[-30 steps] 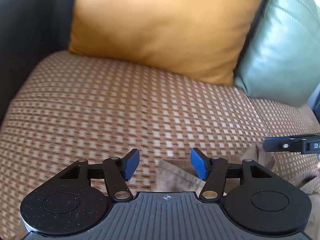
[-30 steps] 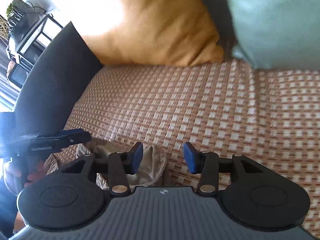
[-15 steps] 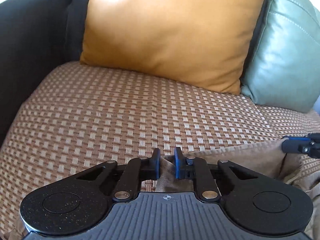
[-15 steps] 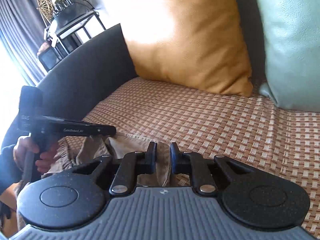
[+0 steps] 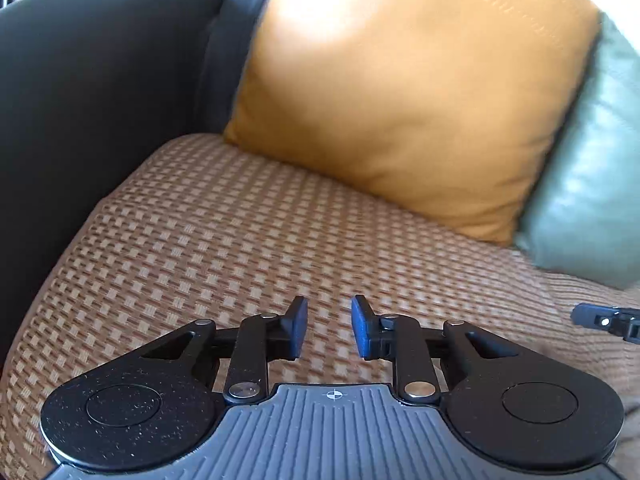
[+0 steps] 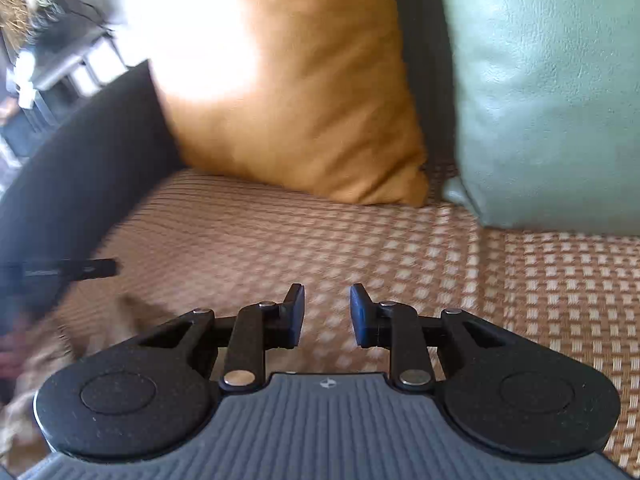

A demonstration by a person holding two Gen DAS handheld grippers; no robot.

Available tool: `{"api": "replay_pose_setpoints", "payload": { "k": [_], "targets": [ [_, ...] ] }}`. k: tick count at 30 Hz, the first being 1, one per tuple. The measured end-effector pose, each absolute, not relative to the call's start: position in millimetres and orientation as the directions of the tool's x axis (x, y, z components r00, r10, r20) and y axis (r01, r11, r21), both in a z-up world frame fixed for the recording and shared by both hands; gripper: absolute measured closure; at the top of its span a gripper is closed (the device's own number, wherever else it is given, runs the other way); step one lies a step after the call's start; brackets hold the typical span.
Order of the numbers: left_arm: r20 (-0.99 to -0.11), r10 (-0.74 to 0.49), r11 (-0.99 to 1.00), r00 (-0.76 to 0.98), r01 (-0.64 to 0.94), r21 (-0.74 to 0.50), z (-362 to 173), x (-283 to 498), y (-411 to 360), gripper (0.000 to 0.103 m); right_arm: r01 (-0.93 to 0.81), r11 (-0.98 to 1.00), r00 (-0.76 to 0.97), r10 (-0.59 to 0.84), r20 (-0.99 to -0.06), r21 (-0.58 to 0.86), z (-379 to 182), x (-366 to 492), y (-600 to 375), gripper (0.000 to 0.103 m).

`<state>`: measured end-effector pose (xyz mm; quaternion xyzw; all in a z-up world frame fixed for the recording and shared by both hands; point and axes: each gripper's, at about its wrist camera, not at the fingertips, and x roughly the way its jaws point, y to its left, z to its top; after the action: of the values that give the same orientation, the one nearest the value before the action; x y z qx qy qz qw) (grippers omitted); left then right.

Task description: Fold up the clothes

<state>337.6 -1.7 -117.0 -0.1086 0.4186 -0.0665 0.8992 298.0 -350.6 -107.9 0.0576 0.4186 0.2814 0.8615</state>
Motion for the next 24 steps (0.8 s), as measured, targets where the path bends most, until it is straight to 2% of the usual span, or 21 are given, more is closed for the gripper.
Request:
{"api": "replay_pose_setpoints", "payload": {
  "k": [4,6,8,10,13,14,17,19,20,21,22,23,24],
  "targets": [
    [-0.735,-0.303,0.95,0.606,0.134,-0.281,-111.8,317.4,-13.4,0.064,-0.538,0.761,0.347,0.591,-0.728,0.362,-91.4,276.6,-355.9,0.078],
    [-0.744,-0.343,0.939,0.574,0.19,-0.287,-113.6,311.1,-25.4,0.064,-0.561,0.744,0.255,0.574,-0.778,0.365,-95.7,272.4,-348.9,0.084],
    [-0.757,-0.359,0.932,0.546,0.246,-0.265,-117.5,308.1,-41.4,0.061,-0.588,0.736,0.22,0.543,-0.81,0.335,-104.7,268.4,-336.0,0.084],
    [-0.784,-0.321,0.942,0.531,0.261,-0.21,-128.6,312.1,-54.7,0.061,-0.581,0.746,0.221,0.529,-0.819,0.325,-117.5,270.2,-322.1,0.084],
    [-0.822,-0.25,0.961,0.512,0.237,-0.144,-149.9,324.1,-67.8,0.061,-0.523,0.791,0.254,0.499,-0.828,0.317,-139.2,279.9,-304.9,0.092],
    [-0.829,-0.235,0.966,0.507,0.218,-0.14,-155.1,327.0,-69.7,0.061,-0.511,0.796,0.267,0.506,-0.82,0.324,-142.6,282.1,-302.3,0.097],
    [-0.835,-0.226,0.972,0.502,0.167,-0.163,-152.7,329.3,-67.4,0.061,-0.468,0.806,0.294,0.529,-0.796,0.363,-145.0,287.0,-301.8,0.098],
    [-0.822,-0.226,0.974,0.523,0.136,-0.181,-133.8,320.7,-60.7,0.06,-0.447,0.805,0.309,0.548,-0.777,0.39,-131.7,284.4,-312.0,0.094],
    [-0.81,-0.225,0.974,0.541,0.127,-0.186,-122.2,312.3,-56.3,0.058,-0.45,0.804,0.327,0.553,-0.767,0.388,-119.9,279.1,-320.4,0.089],
    [-0.797,-0.226,0.974,0.56,0.124,-0.189,-109.3,300.1,-52.1,0.057,-0.457,0.805,0.351,0.554,-0.755,0.379,-105.1,271.3,-331.4,0.077],
    [-0.782,-0.242,0.97,0.575,0.136,-0.201,-94.8,284.4,-49.0,0.056,-0.468,0.801,0.372,0.561,-0.739,0.373,-89.8,260.8,-344.5,0.071],
    [-0.764,-0.275,0.961,0.584,0.167,-0.219,-81.1,266.5,-47.9,0.055,-0.481,0.794,0.387,0.574,-0.722,0.373,-75.0,245.8,-359.1,0.066],
    [-0.749,-0.313,0.95,0.584,0.213,-0.23,-70.2,246.8,-50.5,0.054,-0.494,0.786,0.401,0.586,-0.704,0.373,-60.2,230.8,-373.6,0.066]
  ]
}}
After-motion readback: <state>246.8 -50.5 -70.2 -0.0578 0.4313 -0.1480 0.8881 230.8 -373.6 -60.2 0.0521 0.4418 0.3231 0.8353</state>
